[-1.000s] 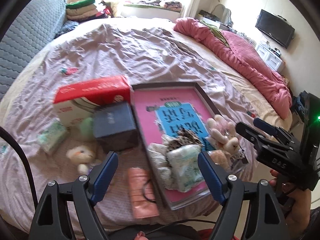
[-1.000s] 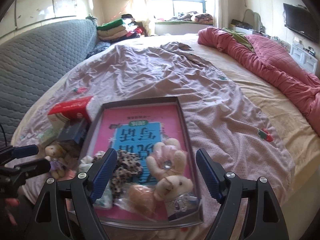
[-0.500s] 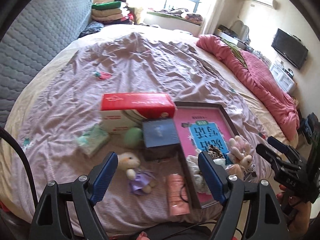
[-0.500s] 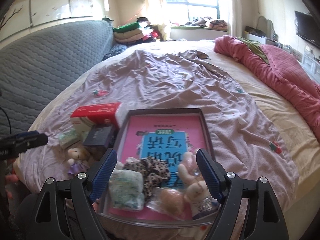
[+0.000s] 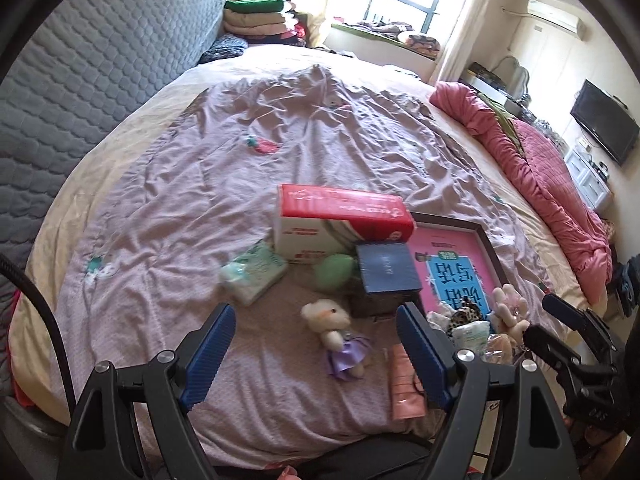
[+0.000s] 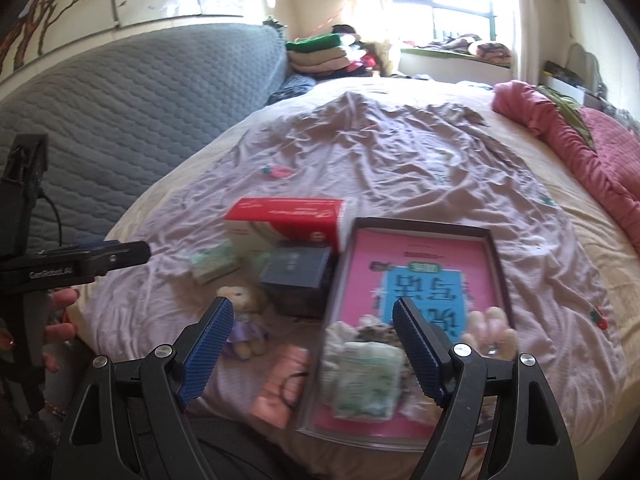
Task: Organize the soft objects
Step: 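Withdraw both tools from the tray back toward the remaining items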
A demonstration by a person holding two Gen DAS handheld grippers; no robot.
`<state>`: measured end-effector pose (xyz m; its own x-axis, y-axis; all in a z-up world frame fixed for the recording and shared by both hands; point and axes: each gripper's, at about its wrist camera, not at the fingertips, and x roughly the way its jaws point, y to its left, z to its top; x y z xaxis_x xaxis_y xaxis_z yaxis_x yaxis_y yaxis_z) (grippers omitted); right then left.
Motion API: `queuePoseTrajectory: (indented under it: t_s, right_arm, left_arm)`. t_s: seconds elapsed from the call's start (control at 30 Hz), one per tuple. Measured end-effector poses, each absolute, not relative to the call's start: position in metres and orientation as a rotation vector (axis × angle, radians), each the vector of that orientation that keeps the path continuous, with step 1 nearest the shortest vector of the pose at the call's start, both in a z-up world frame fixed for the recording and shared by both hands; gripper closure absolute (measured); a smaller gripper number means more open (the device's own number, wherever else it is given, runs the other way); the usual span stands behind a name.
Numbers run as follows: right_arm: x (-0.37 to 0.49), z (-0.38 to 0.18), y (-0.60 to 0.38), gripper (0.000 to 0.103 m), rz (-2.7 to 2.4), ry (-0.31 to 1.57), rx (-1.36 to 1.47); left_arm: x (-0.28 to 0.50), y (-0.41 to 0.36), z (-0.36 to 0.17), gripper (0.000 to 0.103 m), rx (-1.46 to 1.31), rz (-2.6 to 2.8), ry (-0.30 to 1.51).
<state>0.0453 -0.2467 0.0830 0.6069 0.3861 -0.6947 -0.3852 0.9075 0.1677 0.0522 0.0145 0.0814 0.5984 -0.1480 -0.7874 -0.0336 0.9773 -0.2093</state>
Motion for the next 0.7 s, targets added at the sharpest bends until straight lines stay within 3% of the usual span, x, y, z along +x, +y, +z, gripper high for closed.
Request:
queuePoseTrajectory:
  t_s: [0.7]
  right_arm:
    - [0.036,0.042,-0.17,0.02,0.566,0.938,-0.131]
  left_arm:
    - [0.047,0.058,0.052,0.021,-0.24,-0.005,0.977]
